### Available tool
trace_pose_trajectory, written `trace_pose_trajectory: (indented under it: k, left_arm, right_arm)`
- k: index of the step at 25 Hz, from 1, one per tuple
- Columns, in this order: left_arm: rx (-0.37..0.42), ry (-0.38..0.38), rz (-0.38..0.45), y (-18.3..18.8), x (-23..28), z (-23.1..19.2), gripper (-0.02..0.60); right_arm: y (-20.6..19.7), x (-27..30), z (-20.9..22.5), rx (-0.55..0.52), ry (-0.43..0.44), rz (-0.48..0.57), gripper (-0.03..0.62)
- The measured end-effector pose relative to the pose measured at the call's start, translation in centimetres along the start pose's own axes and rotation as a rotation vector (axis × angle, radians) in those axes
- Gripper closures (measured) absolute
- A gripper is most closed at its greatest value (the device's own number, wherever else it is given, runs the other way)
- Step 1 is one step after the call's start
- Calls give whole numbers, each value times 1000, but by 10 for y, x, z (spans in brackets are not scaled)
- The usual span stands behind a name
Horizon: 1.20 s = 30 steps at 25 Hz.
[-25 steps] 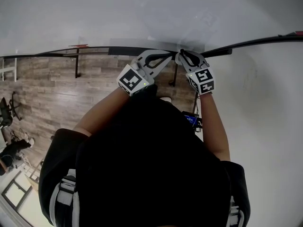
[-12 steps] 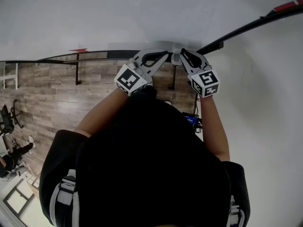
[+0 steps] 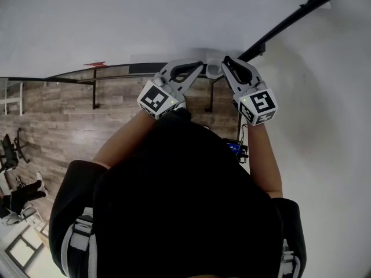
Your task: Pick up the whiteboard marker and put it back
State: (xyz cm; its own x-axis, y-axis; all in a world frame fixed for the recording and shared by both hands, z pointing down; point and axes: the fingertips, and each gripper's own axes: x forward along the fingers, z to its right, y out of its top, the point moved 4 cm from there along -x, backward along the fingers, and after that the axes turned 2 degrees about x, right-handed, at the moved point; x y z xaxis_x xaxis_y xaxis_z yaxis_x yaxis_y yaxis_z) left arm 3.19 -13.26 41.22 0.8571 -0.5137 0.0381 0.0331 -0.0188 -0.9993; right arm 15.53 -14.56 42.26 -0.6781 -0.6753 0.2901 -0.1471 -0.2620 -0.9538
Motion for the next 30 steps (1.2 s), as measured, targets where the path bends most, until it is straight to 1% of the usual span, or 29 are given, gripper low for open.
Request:
trace_pose_trajectory:
  k: [4,8,14,16,19,26,30]
  left_arm:
    - [-15,-1,16,4,-1,5,578]
    - [-12,1,15,15,1,9,578]
    - [12,-8,25,29,1,14,578]
    - [22,-11,23,31,-2,19,578]
    - [35,-29,44,34,-4,30,578]
    - [28,-59,35,36,-8,42,578]
    - [16,-63,16,35,-8,46,578]
  right_arm:
    - [19,-12,-7,-11,14,50,531]
    - [31,-25,-14,-15,25,80,531]
    - [30,-41,-20,-17,15,101,531]
    - [31,-49,-23,-12,11,109,531]
    - [29,-62,-27,-8,6,117,531]
    - [29,-80,-35,7,19,124,531]
    - [28,-87,-38,16,6,131,531]
